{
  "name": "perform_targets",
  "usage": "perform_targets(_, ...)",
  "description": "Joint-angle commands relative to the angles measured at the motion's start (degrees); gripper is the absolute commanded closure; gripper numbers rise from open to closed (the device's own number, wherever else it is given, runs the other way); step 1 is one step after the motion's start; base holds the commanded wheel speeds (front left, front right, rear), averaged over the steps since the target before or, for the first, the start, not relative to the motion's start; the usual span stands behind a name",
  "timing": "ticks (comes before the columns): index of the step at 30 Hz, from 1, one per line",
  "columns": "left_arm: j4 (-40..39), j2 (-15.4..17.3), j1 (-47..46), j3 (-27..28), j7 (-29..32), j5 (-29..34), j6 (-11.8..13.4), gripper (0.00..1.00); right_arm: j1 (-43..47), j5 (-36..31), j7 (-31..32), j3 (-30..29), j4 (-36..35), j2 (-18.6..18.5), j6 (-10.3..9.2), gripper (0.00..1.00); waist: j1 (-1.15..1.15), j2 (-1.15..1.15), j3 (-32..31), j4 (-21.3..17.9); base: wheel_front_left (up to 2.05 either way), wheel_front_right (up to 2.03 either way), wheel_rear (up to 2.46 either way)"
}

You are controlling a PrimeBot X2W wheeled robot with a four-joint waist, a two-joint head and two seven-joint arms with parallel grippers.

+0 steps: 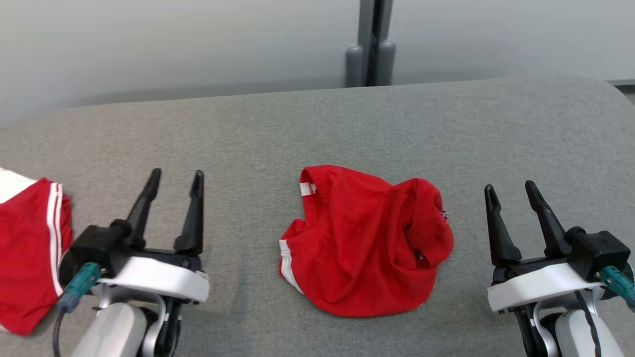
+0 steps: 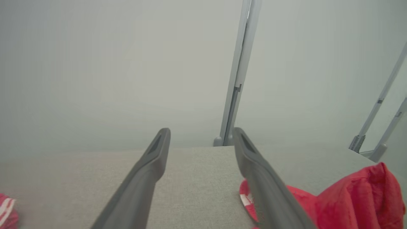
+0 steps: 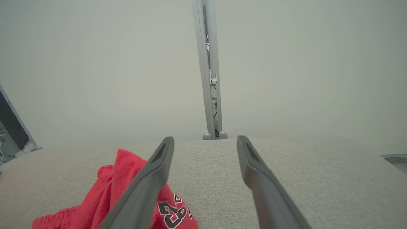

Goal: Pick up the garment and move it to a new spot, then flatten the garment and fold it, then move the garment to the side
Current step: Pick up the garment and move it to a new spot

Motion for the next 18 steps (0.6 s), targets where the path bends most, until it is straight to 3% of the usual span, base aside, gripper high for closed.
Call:
perform_targets(1,-0.41,0.53,0.57,0.62,-0.46,-0.09,0.27,0.00,0.19,-0.25,0.30,-0.37,-0.40,-0.35,0.09,0.00,0.00,0.00,-0.62,1.19,0.00,0.00,0.00)
perform_targets(9,-2.31,3.73,5.13,4.50,-2.01,0.11,0.67,0.00,1.58,-0.91,1.21,-0.74,-0.76,-0.33,0.09,0.00,0.00,0.00,-2.23,2.88,0.00,0.00,0.00)
perform_targets(18,-3.74,4.63,9.74,3.45,-2.04,0.83,0.84,0.00,6.07,-0.83,2.87,-2.43,-2.61,-0.34,0.09,0.00,0.00,0.00,-5.32,2.78,0.00,0.00,0.00)
